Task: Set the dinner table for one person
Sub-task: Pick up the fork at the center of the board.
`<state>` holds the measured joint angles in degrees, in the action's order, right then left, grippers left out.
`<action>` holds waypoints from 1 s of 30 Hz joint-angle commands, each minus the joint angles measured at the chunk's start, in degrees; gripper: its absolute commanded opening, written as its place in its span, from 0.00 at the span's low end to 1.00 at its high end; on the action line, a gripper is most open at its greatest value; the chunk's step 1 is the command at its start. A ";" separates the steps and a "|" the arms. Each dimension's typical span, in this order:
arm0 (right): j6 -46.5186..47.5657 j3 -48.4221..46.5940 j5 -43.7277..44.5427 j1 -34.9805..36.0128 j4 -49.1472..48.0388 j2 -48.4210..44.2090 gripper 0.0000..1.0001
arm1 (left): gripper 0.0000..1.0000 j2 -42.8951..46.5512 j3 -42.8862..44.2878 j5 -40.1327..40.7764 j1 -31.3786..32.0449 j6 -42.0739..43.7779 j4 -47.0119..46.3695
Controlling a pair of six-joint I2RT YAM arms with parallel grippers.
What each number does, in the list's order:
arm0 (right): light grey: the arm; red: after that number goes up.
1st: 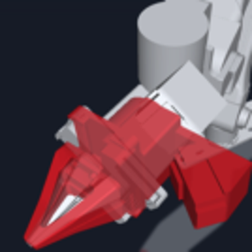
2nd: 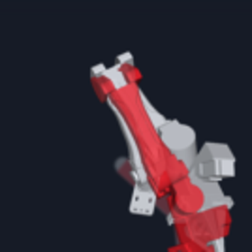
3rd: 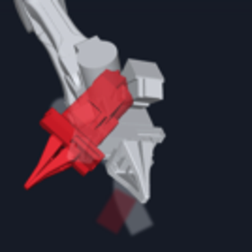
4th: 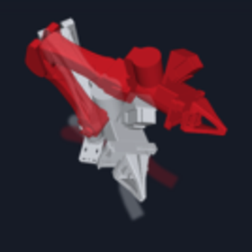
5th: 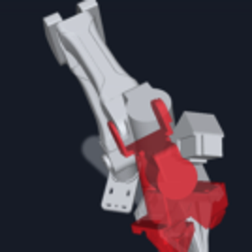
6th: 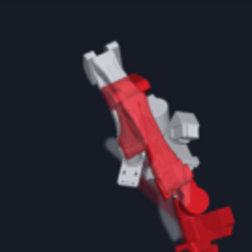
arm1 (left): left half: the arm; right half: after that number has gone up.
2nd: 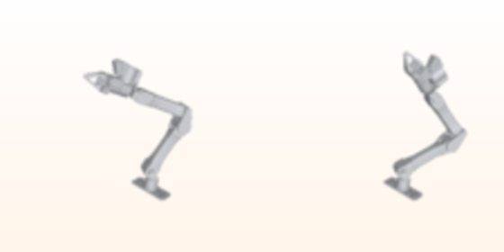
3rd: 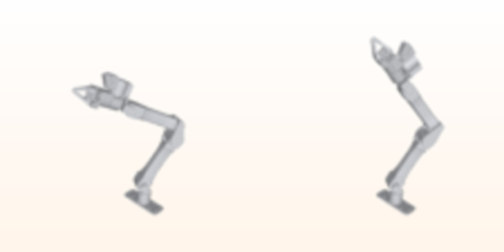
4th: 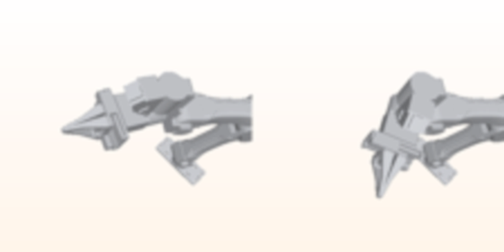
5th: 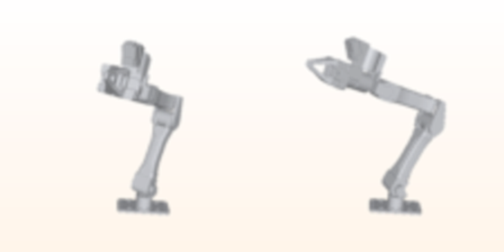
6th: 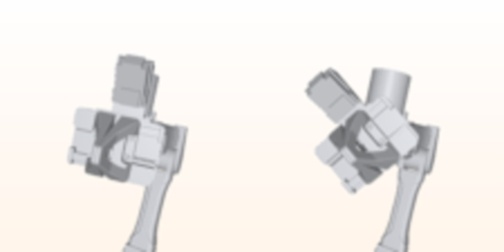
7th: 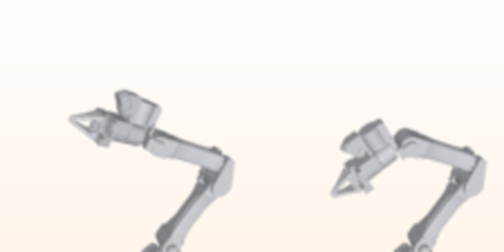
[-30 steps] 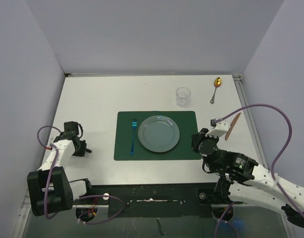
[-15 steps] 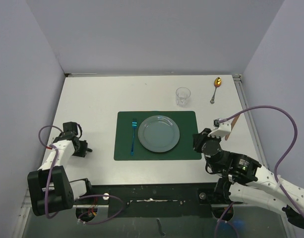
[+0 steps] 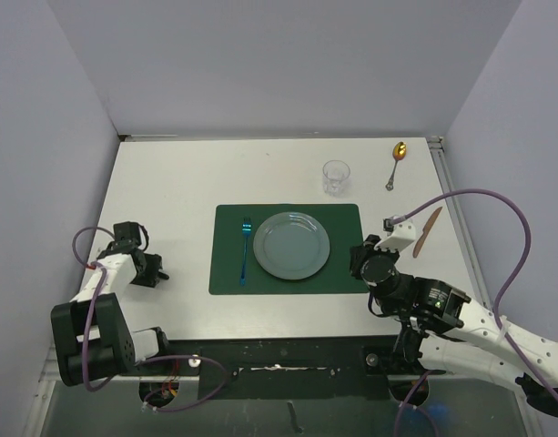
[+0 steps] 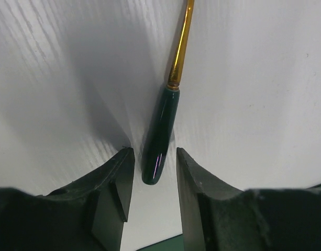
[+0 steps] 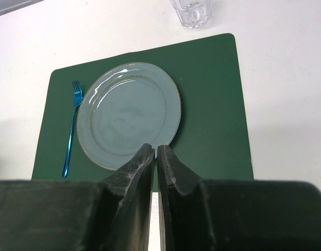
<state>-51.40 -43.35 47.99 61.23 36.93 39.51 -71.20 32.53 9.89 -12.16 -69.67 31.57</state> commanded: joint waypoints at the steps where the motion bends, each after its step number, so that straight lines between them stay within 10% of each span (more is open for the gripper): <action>1: -0.11 -1.56 2.05 0.37 -1.67 -0.93 0.10 | 0.30 -4.01 0.60 -1.10 -0.84 1.68 -3.73; 6: -0.20 -1.73 2.56 0.40 -1.49 -1.12 0.10 | 0.00 -7.45 1.65 -2.33 -0.86 2.47 -4.75; 18: -0.54 -2.65 1.90 0.43 -2.73 2.29 0.10 | 0.00 -1.29 1.33 -4.93 -0.84 7.45 -6.92; 30: -0.19 -6.18 -0.75 0.49 -6.20 12.65 0.09 | 0.00 8.01 13.04 -12.15 -0.25 31.64 1.79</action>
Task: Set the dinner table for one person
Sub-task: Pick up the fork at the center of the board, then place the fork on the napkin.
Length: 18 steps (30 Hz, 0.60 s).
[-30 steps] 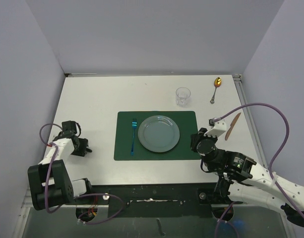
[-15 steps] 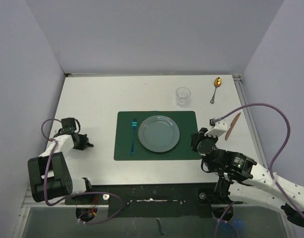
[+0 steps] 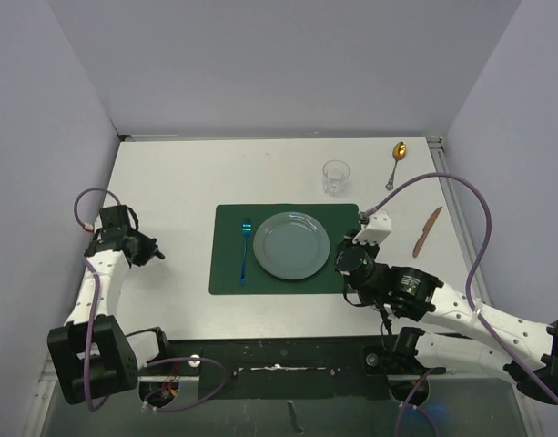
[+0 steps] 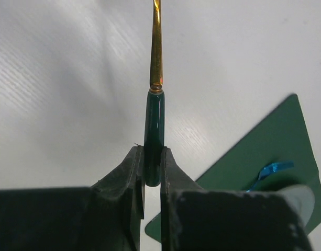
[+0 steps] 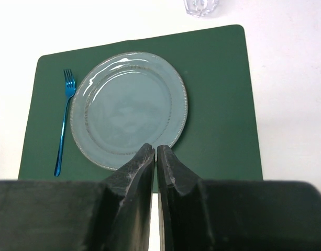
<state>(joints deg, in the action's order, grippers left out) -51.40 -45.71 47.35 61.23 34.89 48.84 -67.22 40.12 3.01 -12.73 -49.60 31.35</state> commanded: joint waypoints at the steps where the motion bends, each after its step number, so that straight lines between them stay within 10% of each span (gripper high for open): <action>1: -0.27 -4.35 -0.39 0.54 -4.33 4.36 0.09 | 0.00 4.57 6.42 -7.25 0.36 13.79 2.50; 11: -2.99 -9.64 -1.43 1.31 -2.39 13.68 0.09 | 0.00 0.74 14.72 -26.45 6.89 27.10 7.97; 18: -5.38 -13.07 -1.11 2.31 0.70 18.65 0.09 | 0.00 -6.53 17.97 -19.62 22.11 28.41 11.96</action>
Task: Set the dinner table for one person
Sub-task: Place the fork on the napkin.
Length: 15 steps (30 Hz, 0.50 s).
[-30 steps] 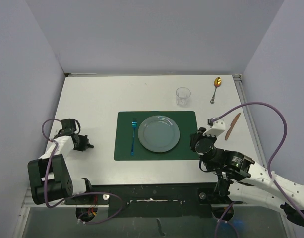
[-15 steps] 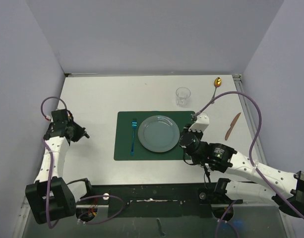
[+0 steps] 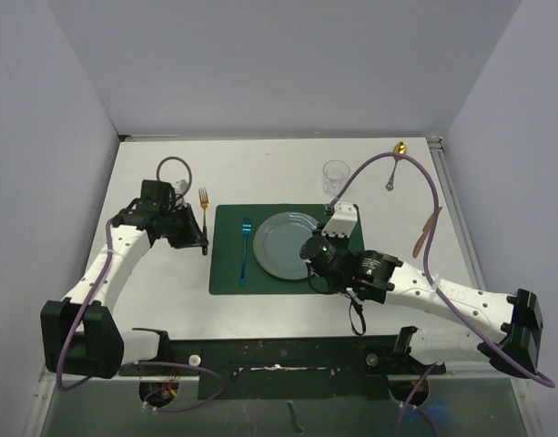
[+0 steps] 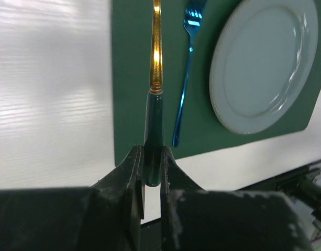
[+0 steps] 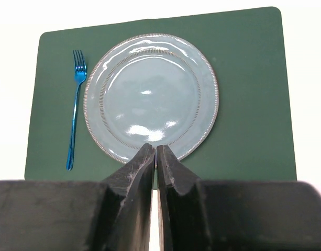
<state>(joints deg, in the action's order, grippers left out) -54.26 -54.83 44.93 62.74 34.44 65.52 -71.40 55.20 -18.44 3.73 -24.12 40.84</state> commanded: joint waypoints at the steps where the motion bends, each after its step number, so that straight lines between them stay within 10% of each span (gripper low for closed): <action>1: -2.86 -4.47 1.30 0.99 1.74 2.72 0.08 | 0.00 -3.16 2.85 3.35 6.89 2.87 2.61; 15: -7.75 -8.16 1.58 2.97 7.23 10.28 0.08 | 0.00 -6.47 -1.96 17.74 16.63 -5.46 0.22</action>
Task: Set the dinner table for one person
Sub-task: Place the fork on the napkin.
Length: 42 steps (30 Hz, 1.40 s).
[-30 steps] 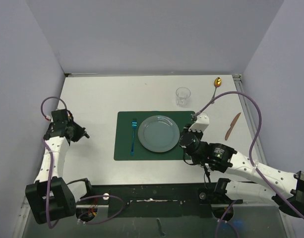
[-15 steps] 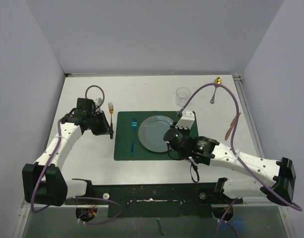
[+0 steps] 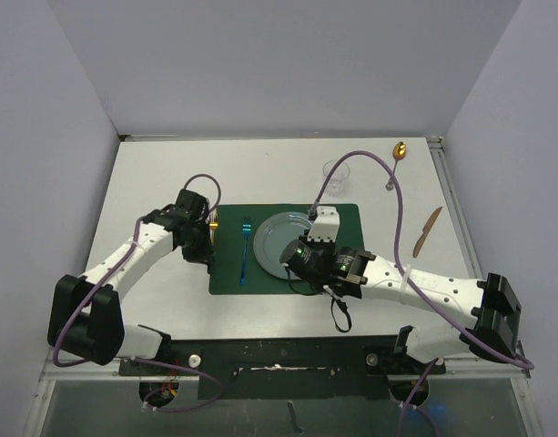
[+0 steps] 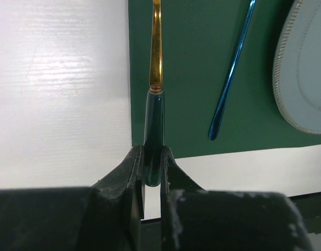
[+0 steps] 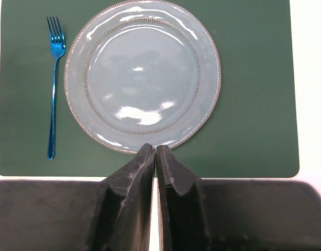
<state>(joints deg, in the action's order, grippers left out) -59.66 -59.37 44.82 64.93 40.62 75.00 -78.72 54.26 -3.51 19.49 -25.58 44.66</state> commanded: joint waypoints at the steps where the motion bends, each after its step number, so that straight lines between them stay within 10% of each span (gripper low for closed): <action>1: -2.77 -4.05 1.96 0.91 1.72 1.23 0.08 | 0.00 1.25 -1.92 1.99 1.33 -5.12 -5.12; 15: -9.96 -4.93 5.30 2.81 8.76 0.78 0.08 | 0.00 -4.69 -5.80 -3.84 5.21 -10.66 -19.91; 42: -11.12 -6.46 5.63 2.75 11.17 2.22 0.09 | 0.00 -10.80 -2.30 -0.62 5.65 -4.74 -15.09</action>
<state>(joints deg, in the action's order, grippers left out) -69.28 -64.66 47.37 67.22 51.57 79.42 -89.14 49.89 -4.71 24.82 -31.94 29.45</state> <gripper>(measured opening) 0.091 0.052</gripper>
